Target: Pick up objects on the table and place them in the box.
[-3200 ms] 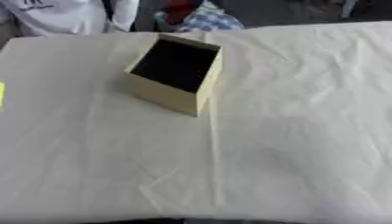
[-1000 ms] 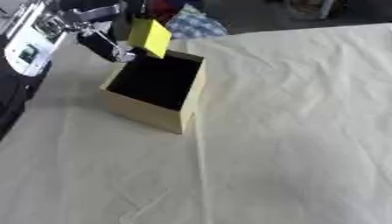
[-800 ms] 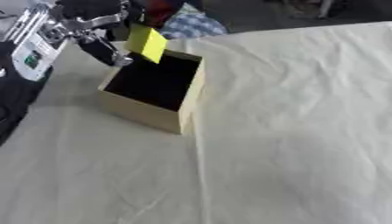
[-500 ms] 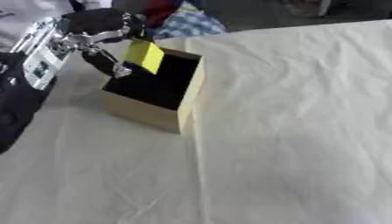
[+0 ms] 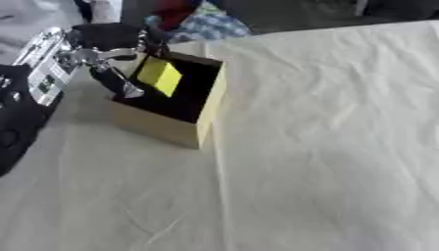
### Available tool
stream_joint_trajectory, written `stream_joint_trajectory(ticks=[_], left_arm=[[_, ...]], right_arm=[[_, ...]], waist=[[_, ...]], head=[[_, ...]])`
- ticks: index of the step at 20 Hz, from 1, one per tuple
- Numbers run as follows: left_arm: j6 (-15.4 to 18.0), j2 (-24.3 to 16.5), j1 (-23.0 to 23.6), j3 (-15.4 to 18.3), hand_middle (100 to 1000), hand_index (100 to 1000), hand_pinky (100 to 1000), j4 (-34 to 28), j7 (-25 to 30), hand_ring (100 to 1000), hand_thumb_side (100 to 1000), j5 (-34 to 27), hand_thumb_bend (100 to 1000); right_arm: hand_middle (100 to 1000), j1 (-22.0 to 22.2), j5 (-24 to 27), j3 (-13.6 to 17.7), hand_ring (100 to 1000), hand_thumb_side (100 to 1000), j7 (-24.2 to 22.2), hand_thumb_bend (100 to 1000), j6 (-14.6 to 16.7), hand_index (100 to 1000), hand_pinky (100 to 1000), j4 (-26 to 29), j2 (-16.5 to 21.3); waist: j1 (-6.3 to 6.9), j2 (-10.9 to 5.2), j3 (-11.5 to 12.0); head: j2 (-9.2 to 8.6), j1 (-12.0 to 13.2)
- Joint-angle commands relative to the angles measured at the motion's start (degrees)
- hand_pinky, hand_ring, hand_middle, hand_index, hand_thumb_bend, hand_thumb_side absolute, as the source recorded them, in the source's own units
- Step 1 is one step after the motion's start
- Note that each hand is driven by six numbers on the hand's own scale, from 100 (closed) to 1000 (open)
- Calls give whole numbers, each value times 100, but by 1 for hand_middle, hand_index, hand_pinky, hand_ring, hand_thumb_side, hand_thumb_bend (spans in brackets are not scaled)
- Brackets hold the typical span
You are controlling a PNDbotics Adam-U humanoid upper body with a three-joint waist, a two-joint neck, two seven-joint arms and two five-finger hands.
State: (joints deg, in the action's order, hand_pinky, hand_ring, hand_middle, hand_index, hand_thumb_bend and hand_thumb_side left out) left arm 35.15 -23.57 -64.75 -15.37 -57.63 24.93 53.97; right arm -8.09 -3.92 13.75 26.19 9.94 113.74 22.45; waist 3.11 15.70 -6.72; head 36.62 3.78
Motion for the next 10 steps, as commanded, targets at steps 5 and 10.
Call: stream_joint_trajectory(ticks=[5, 10], left_arm=[[-70, -71, -83, 108, 829, 893, 758, -39, -194, 858, 253, 322, 379], [-121, -74, -106, 182, 816, 878, 742, -80, -261, 845, 198, 47, 245]], right_arm=[[522, -10, 25, 63, 645, 872, 8, 100, -27, 704, 606, 85, 71], [523, 2, 34, 62, 646, 871, 4, 100, -35, 704, 606, 85, 78]], waist=[[-24, -105, -3], [-40, -135, 33]], head=[[14, -56], [43, -80]])
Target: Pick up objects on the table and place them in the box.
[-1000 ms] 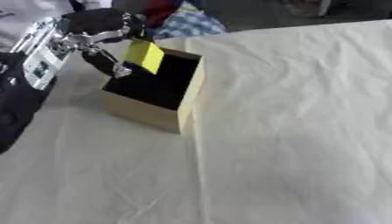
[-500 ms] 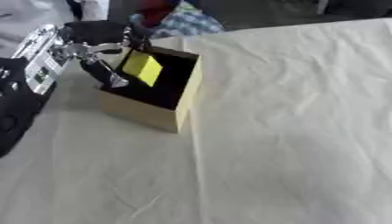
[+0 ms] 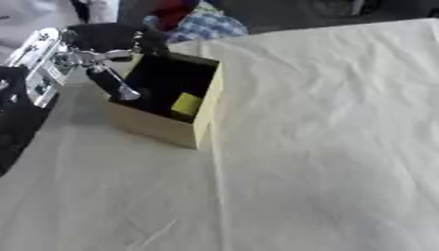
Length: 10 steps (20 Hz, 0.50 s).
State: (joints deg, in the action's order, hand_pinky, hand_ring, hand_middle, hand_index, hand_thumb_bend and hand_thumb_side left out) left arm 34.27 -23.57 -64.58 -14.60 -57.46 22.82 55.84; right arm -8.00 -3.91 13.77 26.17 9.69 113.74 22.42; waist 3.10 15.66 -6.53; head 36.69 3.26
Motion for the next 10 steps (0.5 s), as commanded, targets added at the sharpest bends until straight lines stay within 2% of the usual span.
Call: stream_joint_trajectory(ticks=[1, 2, 4, 10], left_arm=[[-62, -77, -120, 118, 816, 878, 742, -130, -52, 845, 198, -231, 245], [-91, -85, -124, 138, 807, 872, 734, -178, -49, 837, 190, -370, 174], [-166, -135, -132, 161, 801, 868, 726, -337, -2, 830, 165, -732, 100], [-640, -471, -53, 263, 796, 862, 717, -1282, 221, 817, 182, -2228, 100]], right_arm=[[523, -2, 35, 60, 646, 871, 5, 100, -11, 704, 606, 85, 82], [523, 6, 35, 63, 646, 870, 6, 100, -11, 704, 607, 85, 86], [524, 25, 32, 72, 647, 869, 13, 100, -8, 704, 607, 85, 97], [527, 85, 5, 103, 650, 862, 43, 100, 20, 706, 610, 85, 209]], waist=[[-44, -137, 21], [-52, -150, 33], [-64, -179, 62], [-85, -301, 182]], head=[[41, -32], [52, -40], [84, -65], [176, -134]])
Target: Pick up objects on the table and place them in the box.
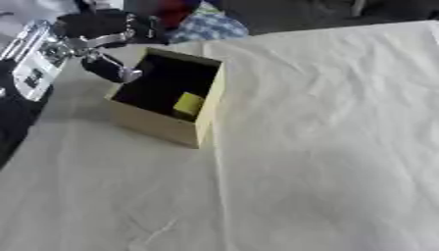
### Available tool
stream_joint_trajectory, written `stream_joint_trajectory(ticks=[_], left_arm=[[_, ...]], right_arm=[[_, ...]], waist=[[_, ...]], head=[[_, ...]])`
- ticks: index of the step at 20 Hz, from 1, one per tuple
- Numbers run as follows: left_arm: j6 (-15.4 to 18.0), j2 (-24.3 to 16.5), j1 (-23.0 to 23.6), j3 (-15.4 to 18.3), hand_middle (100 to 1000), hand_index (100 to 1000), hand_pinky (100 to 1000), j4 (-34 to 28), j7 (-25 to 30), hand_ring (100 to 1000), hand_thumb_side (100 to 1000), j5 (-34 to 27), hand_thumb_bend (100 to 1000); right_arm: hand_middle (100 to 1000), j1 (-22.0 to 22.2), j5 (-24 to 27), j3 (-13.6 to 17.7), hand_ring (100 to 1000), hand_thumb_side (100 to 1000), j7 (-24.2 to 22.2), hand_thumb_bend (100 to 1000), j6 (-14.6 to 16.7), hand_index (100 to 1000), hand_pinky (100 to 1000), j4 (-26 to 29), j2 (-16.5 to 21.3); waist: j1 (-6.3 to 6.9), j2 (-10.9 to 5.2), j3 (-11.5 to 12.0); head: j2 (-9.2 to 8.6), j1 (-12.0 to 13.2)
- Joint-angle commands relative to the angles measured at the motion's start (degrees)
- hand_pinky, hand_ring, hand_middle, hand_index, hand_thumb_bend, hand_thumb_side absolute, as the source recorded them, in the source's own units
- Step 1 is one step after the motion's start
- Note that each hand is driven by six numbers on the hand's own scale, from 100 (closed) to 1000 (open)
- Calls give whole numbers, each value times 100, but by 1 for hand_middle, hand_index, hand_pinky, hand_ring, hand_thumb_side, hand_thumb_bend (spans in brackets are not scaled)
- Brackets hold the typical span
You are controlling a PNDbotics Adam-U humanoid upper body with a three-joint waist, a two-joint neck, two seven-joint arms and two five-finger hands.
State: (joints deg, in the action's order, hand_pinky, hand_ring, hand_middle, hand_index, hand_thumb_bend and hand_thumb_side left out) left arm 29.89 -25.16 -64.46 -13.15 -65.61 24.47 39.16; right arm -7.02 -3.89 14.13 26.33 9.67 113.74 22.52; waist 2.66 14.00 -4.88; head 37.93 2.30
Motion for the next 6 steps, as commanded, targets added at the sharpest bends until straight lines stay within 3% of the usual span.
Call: stream_joint_trajectory(ticks=[1, 4, 5, 6], left_arm=[[-320, -417, -24, 144, 797, 862, 716, -700, 61, 815, 185, -823, 100], [-709, -774, 185, 239, 799, 862, 713, -1465, -9, 812, 177, -1582, 100], [-844, -901, 283, 278, 800, 862, 712, -1731, -69, 811, 568, -1822, 100], [-967, -1038, 395, 327, 800, 861, 712, -1998, -158, 811, 162, -2043, 100]], right_arm=[[528, 0, -4, 74, 651, 860, 33, 100, 35, 706, 611, 85, 229], [529, 62, -34, 94, 652, 858, 54, 100, 63, 706, 612, 85, 310], [530, 82, -44, 103, 652, 857, 65, 100, 69, 707, 613, 85, 330], [530, 101, -55, 112, 653, 856, 76, 100, 75, 707, 613, 85, 347]], waist=[[-45, -156, 39], [-50, -235, 114], [-49, -258, 138], [-45, -284, 169]], head=[[60, -49], [111, -83], [129, -91], [148, -106]])
